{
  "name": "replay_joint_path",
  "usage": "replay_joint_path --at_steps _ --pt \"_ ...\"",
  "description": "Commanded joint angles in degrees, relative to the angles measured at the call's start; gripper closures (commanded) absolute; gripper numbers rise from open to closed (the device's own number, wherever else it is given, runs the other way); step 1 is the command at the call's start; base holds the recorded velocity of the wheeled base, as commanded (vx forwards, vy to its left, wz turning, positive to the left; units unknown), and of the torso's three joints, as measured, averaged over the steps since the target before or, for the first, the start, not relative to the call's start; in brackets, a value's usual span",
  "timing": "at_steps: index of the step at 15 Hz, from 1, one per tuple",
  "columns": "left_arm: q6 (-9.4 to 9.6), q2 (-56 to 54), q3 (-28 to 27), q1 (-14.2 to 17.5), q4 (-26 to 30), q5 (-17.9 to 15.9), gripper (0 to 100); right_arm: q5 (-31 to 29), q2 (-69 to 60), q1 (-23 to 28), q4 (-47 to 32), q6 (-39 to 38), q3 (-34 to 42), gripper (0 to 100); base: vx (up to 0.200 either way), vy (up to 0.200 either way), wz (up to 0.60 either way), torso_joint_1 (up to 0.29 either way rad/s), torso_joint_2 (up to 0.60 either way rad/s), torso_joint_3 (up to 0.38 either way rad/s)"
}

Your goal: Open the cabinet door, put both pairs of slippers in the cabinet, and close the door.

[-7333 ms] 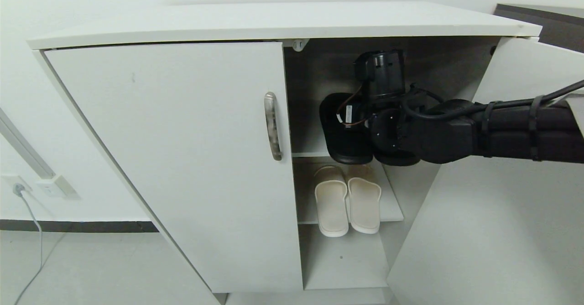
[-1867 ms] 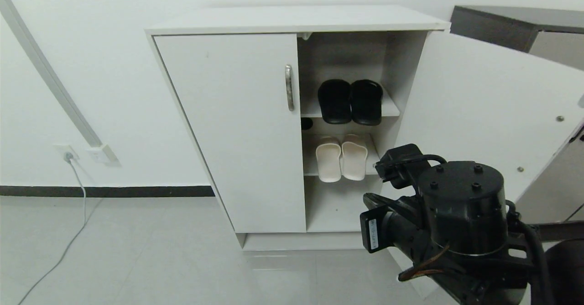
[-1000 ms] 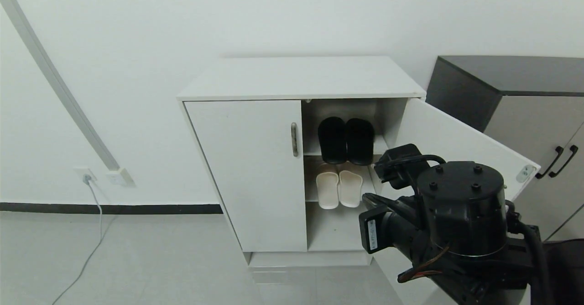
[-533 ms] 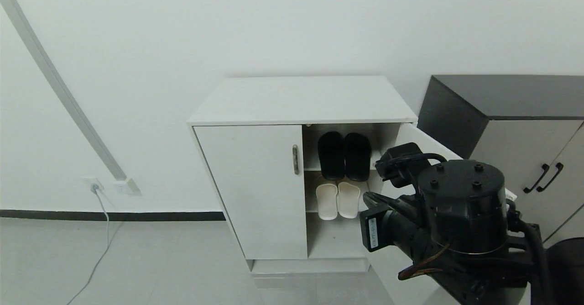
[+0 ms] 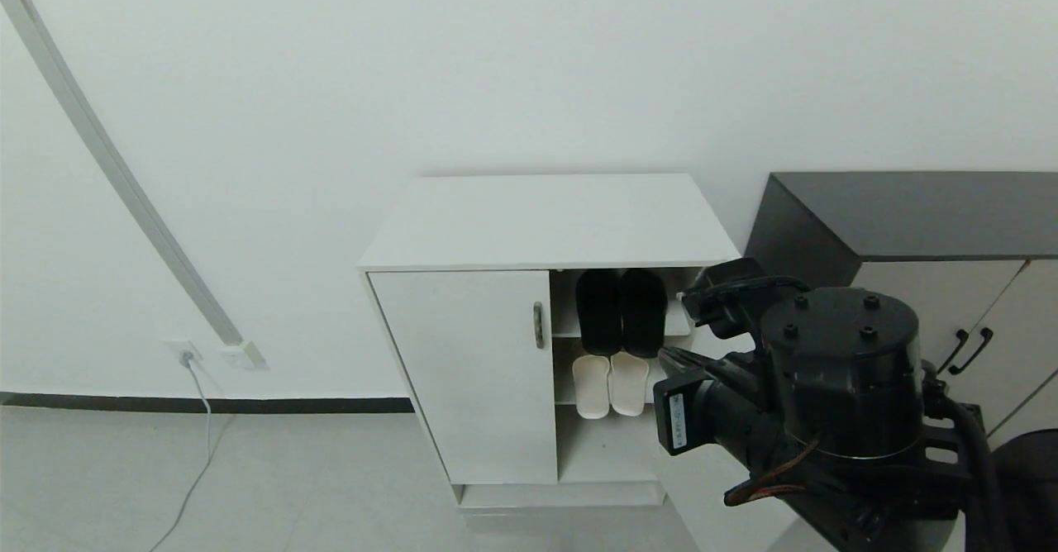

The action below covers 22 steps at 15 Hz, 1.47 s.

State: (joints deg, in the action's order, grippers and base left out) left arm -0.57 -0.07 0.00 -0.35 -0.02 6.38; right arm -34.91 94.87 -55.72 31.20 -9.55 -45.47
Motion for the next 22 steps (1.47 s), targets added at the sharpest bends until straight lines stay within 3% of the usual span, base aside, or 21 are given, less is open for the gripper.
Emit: replay_joint_path --at_steps 1,10,17,22 --pt "-0.04 0.1 0.0 0.0 0.0 0.0 100 0.0 -0.3 0.0 0.0 0.0 0.1 100 0.0 0.0 0.0 0.232 -0.54 -0.295" --pt "-0.04 0.1 0.0 0.0 0.0 0.0 100 0.2 -0.3 0.1 1.6 1.4 1.6 100 0.0 0.0 0.0 0.075 -0.16 -0.089" --pt "-0.04 0.1 0.0 0.0 0.0 0.0 100 0.2 -0.2 1.2 1.7 1.4 1.4 100 0.0 0.0 -0.6 0.006 0.0 0.0" --pt "-0.04 0.1 0.0 0.0 0.0 0.0 100 0.2 0.1 2.4 1.7 1.5 1.3 100 0.0 0.0 0.0 0.0 0.0 0.0"
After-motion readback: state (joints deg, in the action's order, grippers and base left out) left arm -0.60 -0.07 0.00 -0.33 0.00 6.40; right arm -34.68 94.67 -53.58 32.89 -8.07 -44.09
